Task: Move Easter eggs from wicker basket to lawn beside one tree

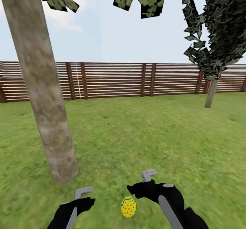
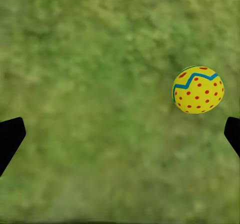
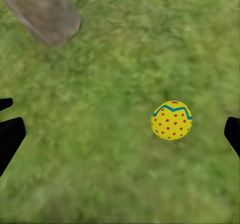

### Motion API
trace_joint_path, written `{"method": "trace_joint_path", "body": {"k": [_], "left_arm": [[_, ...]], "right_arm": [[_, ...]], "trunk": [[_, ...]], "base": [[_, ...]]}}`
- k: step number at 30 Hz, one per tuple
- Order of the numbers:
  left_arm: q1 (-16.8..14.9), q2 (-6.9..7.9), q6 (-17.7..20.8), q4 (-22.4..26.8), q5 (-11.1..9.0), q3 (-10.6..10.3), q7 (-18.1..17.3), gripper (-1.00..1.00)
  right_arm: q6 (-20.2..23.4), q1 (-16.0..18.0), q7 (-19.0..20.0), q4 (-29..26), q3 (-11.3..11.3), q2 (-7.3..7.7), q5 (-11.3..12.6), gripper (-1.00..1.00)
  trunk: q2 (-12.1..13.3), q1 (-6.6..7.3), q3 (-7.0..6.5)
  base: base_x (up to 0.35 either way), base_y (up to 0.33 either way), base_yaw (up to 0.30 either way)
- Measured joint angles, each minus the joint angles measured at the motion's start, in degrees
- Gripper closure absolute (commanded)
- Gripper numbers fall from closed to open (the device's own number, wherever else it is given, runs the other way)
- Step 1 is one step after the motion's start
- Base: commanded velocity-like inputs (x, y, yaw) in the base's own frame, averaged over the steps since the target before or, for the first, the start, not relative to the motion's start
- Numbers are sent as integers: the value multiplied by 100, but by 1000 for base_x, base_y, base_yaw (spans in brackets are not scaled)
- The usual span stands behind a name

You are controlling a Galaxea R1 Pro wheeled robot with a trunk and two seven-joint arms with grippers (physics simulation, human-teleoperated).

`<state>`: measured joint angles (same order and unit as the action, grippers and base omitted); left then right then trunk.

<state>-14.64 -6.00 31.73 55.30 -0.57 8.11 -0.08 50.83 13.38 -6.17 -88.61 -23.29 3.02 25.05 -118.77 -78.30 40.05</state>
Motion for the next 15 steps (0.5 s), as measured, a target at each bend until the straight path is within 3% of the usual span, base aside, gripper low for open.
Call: {"method": "trace_joint_path", "body": {"k": [15], "left_arm": [[0,0,5,-15,-18,5,0,-100]], "right_arm": [[0,-3,-8,3,-7,0,0,-100]], "trunk": [[602,330,-193]], "base": [[0,0,242]]}}
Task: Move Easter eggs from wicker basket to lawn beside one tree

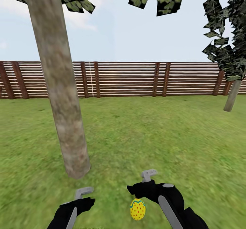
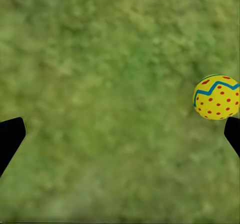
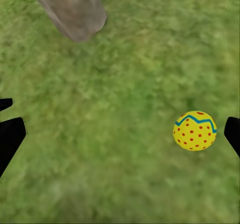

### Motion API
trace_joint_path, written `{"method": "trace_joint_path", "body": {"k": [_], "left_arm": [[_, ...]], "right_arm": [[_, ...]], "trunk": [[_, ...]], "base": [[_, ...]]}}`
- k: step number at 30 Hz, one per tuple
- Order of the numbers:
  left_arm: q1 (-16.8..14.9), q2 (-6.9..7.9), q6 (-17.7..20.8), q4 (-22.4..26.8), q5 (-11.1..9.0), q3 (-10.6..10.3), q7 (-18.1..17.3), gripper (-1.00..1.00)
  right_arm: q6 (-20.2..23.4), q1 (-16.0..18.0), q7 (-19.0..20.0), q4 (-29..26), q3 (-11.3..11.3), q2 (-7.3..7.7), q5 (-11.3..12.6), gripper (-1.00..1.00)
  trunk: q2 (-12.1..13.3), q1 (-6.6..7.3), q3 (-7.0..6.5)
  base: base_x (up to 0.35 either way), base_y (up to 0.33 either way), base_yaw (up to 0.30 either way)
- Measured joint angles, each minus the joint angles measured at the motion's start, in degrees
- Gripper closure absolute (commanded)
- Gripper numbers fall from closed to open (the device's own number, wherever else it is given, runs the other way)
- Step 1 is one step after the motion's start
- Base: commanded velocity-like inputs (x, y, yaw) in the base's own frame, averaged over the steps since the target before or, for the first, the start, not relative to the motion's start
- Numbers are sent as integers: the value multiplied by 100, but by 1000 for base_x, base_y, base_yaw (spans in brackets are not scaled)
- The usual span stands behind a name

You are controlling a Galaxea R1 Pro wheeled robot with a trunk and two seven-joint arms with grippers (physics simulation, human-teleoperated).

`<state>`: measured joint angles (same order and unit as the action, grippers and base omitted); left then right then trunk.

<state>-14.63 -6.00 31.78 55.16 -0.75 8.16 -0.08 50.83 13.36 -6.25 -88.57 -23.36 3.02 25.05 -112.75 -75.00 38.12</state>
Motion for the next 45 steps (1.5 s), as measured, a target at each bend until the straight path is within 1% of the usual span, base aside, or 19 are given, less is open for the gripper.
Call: {"method": "trace_joint_path", "body": {"k": [42,45], "left_arm": [[0,0,9,-3,-14,3,-8,-100],[2,0,9,-3,-26,8,-8,-100]], "right_arm": [[0,4,-6,6,-9,-9,0,-100],[0,3,-3,5,-9,-8,1,-100]], "trunk": [[1685,923,-540],[1805,987,-579]], "base": [[0,0,242],[-138,0,242]]}}
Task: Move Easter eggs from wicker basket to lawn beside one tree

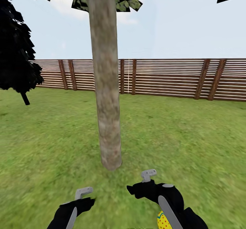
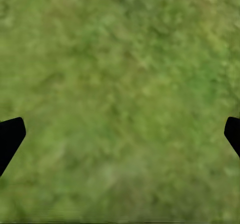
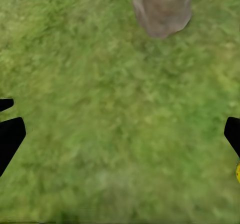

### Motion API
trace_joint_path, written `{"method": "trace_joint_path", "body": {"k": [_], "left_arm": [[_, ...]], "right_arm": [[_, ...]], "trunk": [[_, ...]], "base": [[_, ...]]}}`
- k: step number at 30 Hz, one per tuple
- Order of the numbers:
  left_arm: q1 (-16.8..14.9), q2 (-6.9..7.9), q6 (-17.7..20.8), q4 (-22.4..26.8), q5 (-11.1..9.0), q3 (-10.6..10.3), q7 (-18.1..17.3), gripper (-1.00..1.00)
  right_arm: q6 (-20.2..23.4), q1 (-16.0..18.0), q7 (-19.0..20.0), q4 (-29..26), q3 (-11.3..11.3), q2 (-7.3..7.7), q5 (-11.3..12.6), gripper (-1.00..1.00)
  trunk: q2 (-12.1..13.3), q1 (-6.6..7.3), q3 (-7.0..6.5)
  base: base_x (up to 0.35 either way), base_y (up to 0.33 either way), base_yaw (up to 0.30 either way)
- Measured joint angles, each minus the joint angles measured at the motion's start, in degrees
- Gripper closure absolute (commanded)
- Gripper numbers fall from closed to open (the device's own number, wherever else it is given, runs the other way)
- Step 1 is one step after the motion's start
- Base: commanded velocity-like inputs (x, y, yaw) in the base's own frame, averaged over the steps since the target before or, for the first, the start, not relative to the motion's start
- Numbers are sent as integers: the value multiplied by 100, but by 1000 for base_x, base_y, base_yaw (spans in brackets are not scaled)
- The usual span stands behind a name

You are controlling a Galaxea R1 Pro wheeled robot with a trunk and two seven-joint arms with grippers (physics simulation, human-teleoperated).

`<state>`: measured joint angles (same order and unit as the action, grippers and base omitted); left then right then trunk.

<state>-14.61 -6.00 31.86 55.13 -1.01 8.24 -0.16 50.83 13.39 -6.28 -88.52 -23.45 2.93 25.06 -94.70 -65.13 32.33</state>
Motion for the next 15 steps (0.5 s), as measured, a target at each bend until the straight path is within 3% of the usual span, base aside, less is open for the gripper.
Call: {"method": "trace_joint_path", "body": {"k": [11,15], "left_arm": [[0,0,-3,0,-3,-4,0,-100],[-1,0,-7,5,-6,-4,0,-100]], "right_arm": [[0,-1,2,0,-96,7,2,-100],[-4,-1,-4,0,-132,6,0,-100]], "trunk": [[441,240,-142],[602,330,-193]], "base": [[-297,0,242],[-127,0,242]]}}
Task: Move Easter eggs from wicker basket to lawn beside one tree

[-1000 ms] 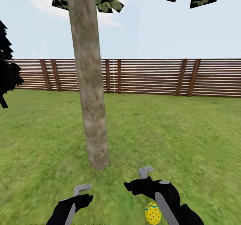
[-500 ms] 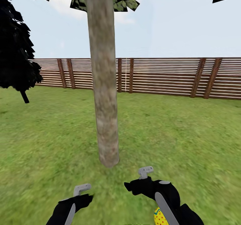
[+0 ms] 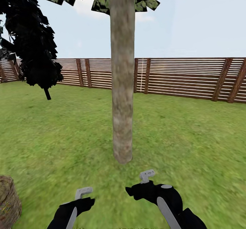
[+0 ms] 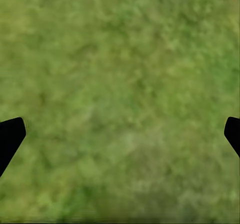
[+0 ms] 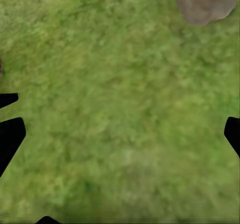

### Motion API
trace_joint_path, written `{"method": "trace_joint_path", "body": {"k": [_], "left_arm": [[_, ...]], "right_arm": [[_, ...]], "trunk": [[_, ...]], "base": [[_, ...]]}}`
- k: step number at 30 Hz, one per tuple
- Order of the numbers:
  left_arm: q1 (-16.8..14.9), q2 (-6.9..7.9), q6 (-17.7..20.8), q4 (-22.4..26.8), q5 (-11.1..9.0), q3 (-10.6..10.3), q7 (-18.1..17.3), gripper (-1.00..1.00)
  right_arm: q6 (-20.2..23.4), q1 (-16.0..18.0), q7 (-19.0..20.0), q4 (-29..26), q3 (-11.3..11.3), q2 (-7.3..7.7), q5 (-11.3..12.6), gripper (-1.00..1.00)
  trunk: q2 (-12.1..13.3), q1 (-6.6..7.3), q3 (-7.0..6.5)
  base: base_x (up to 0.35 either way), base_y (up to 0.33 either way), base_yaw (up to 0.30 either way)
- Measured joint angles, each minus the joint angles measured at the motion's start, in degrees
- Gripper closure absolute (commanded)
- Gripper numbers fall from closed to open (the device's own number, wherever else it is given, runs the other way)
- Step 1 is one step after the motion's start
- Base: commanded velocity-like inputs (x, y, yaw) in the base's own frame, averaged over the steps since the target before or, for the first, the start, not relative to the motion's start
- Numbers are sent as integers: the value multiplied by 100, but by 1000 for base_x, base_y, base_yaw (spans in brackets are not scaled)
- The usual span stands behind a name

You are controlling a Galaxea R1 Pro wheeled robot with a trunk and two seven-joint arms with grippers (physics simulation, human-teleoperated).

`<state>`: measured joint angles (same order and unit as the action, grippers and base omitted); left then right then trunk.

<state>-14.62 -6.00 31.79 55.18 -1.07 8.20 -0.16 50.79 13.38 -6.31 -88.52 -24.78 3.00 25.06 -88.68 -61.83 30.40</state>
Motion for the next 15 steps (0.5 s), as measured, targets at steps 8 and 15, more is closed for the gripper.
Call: {"method": "trace_joint_path", "body": {"k": [8,15], "left_arm": [[-1,0,0,-1,2,0,0,-100],[2,0,-2,-5,6,0,2,-100]], "right_arm": [[-4,0,-3,0,-15,-2,-1,-100],[-4,2,-3,0,-22,1,0,-100]], "trunk": [[321,177,-103],[602,328,-193]], "base": [[-28,0,242],[-147,0,242]]}}
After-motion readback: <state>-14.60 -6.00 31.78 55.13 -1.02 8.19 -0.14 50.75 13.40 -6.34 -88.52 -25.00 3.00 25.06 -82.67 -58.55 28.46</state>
